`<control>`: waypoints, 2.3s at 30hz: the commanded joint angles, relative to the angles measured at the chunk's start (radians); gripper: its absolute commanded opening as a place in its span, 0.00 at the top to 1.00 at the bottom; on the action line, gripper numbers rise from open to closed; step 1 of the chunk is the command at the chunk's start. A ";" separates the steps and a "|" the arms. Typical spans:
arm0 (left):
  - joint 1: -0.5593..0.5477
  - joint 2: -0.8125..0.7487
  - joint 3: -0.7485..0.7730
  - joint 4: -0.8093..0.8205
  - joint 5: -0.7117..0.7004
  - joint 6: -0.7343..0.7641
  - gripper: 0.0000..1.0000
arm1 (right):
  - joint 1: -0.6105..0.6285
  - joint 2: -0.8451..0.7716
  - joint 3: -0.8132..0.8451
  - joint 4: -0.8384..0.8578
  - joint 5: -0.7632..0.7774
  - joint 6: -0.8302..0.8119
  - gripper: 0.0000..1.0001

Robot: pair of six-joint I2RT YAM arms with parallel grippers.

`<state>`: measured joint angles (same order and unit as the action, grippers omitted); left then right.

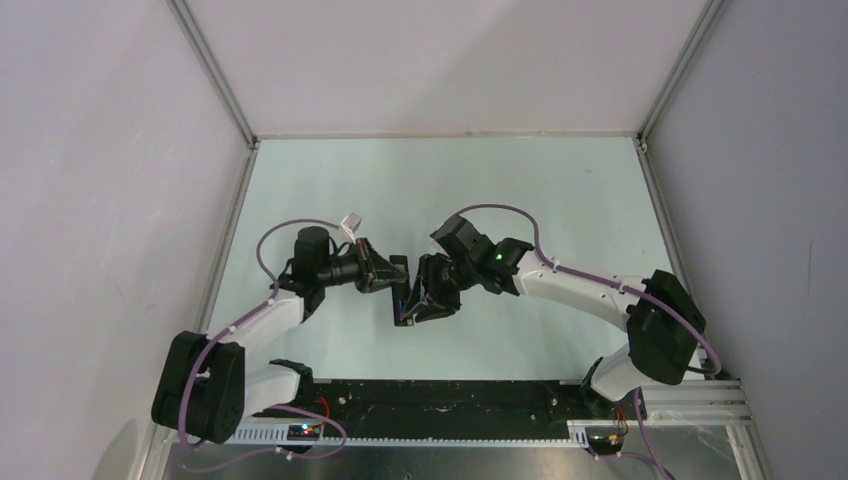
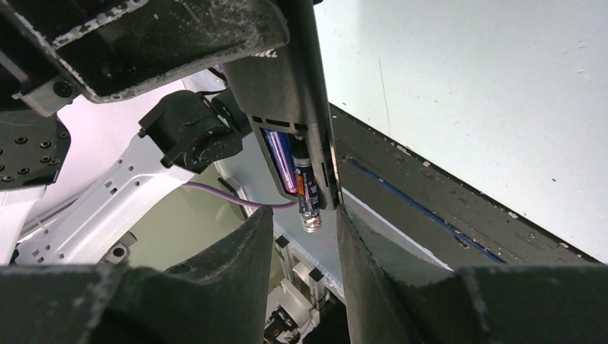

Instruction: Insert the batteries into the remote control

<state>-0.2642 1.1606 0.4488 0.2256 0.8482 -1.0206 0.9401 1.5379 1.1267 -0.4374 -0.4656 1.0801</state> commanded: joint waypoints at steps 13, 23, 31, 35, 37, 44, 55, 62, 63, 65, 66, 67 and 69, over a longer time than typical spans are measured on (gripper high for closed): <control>0.008 0.040 0.030 0.028 0.028 -0.036 1.00 | 0.076 -0.201 0.004 -0.023 0.206 -0.335 0.56; 0.008 0.038 0.040 0.027 0.091 -0.086 1.00 | 0.399 -0.378 -0.152 0.249 0.777 -0.850 0.59; 0.006 0.013 0.043 0.028 0.116 -0.080 1.00 | 0.475 -0.461 -0.381 0.561 0.841 -1.041 0.61; 0.002 0.009 0.047 0.028 0.127 -0.071 1.00 | 0.492 -0.427 -0.393 0.616 0.898 -1.063 0.64; 0.000 0.008 0.047 0.028 0.131 -0.069 1.00 | 0.493 -0.412 -0.397 0.642 0.916 -1.036 0.67; 0.000 0.012 0.052 0.028 0.135 -0.066 1.00 | 0.496 -0.370 -0.398 0.686 0.889 -0.989 0.72; 0.000 0.024 0.048 0.027 0.132 -0.057 1.00 | 0.497 -0.344 -0.398 0.640 0.877 -0.967 0.68; 0.000 0.019 0.048 0.027 0.133 -0.057 1.00 | 0.493 -0.336 -0.398 0.623 0.894 -0.947 0.71; 0.000 0.020 0.048 0.027 0.132 -0.057 1.00 | 0.492 -0.333 -0.397 0.618 0.898 -0.939 0.71; 0.000 0.019 0.047 0.027 0.130 -0.058 1.00 | 0.490 -0.332 -0.398 0.612 0.901 -0.929 0.72; 0.000 0.020 0.048 0.027 0.129 -0.058 1.00 | 0.490 -0.331 -0.398 0.609 0.904 -0.926 0.72; 0.000 0.020 0.048 0.026 0.130 -0.059 1.00 | 0.488 -0.329 -0.398 0.606 0.906 -0.921 0.73; 0.000 0.021 0.048 0.026 0.130 -0.060 1.00 | 0.487 -0.328 -0.398 0.604 0.908 -0.916 0.73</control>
<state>-0.2607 1.1954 0.4660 0.2253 0.9504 -1.0908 1.4300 1.2026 0.7284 0.1585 0.4080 0.1349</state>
